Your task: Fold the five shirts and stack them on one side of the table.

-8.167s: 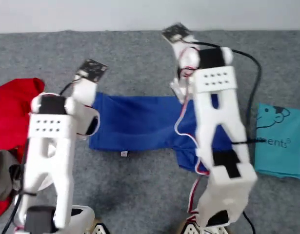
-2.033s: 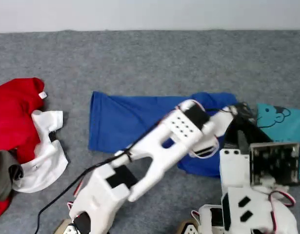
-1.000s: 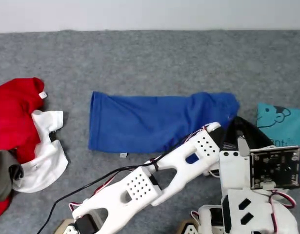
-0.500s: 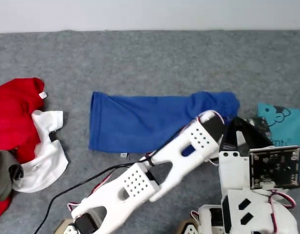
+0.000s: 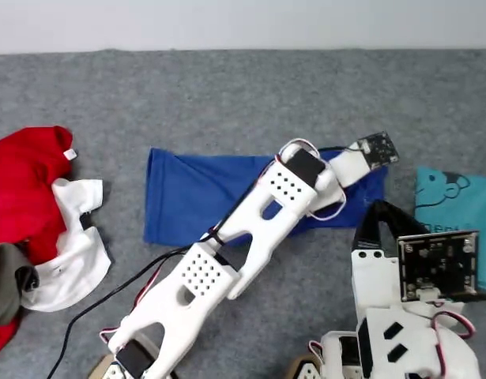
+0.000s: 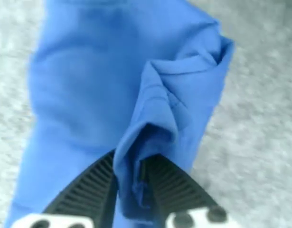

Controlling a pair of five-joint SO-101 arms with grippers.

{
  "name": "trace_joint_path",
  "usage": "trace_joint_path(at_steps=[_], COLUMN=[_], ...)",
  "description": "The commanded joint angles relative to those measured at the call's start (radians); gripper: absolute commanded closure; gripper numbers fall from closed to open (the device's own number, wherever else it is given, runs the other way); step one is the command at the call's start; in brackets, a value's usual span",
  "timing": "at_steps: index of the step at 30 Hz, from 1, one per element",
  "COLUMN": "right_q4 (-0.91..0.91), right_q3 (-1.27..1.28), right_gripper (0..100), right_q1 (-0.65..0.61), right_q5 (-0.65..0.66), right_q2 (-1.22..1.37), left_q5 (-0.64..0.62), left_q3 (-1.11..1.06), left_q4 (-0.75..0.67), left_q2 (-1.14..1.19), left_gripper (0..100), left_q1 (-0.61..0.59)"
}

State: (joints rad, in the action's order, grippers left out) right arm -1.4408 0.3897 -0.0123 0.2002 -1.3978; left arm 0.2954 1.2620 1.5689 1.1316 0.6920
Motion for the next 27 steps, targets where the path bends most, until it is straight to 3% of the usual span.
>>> trace_joint_path(at_steps=[1, 7, 12, 20, 27], right_q4=[-0.005, -0.005, -0.007, -0.007, -0.005], right_q3=[-0.034, -0.034, -0.034, -0.031, 0.009], right_gripper=[99.0, 99.0, 99.0, 99.0, 99.0], right_q1=[-0.002, -0.005, -0.005, -0.007, -0.007], right_q5=[-0.008, -0.008, -0.008, -0.008, -0.009], right_q2=[-0.005, -0.005, -0.005, -0.005, -0.005], left_q5=[0.011, 0.011, -0.021, -0.037, -0.038], left_q3=[0.042, 0.045, 0.045, 0.045, 0.153], left_q4=[-0.072, -0.141, -0.166, -0.164, -0.006], left_q2=[-0.063, 0.002, 0.015, 0.014, -0.028], left_gripper=[98, 98, 87, 86, 86], left_q1=[-0.02, -0.028, -0.038, -0.112, -0.072])
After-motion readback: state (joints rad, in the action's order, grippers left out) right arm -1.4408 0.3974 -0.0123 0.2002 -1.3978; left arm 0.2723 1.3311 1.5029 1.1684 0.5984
